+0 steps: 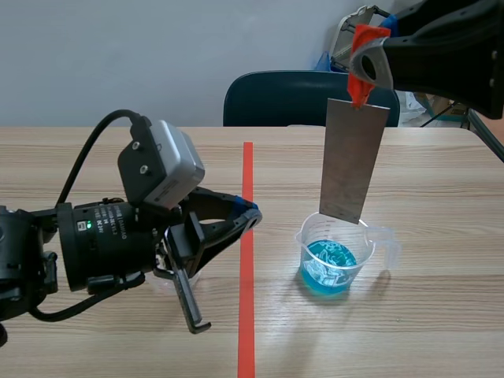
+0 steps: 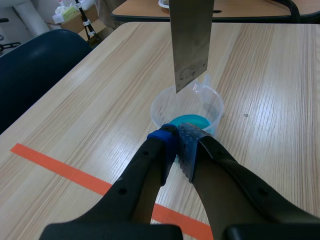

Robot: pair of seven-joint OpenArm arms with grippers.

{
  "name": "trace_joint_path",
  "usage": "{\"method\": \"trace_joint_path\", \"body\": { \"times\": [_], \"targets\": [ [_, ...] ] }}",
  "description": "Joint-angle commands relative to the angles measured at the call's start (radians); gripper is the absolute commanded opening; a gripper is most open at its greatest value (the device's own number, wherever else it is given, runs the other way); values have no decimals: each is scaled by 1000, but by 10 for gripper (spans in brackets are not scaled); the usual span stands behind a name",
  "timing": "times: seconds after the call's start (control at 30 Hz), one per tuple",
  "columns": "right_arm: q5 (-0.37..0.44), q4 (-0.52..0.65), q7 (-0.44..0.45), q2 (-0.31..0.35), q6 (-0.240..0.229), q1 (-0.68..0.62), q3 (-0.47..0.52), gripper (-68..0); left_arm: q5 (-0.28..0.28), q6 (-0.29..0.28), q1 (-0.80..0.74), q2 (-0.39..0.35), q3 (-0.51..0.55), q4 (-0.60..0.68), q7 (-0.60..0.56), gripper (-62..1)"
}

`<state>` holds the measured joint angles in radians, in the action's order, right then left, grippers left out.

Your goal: Do the redox reaction experiment

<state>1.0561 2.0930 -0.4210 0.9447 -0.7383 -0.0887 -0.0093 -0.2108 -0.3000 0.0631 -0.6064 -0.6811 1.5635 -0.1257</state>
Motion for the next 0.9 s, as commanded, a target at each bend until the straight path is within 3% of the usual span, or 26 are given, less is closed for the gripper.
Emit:
{"method": "trace_joint_path", "body": {
  "times": [0.0,0.47,0.87],
  "targets": [
    [11,9,15,13,-7,19,11,-669,-11,0,21,21,1,6,0,-594],
    [11,9,15,13,-7,19,11,-669,-10,-13,53,97,-5,-98,11,-594],
    [11,9,15,13,-7,19,11,-669,-9,-32,53,161,-25,-98,14,-594]
  ]
}}
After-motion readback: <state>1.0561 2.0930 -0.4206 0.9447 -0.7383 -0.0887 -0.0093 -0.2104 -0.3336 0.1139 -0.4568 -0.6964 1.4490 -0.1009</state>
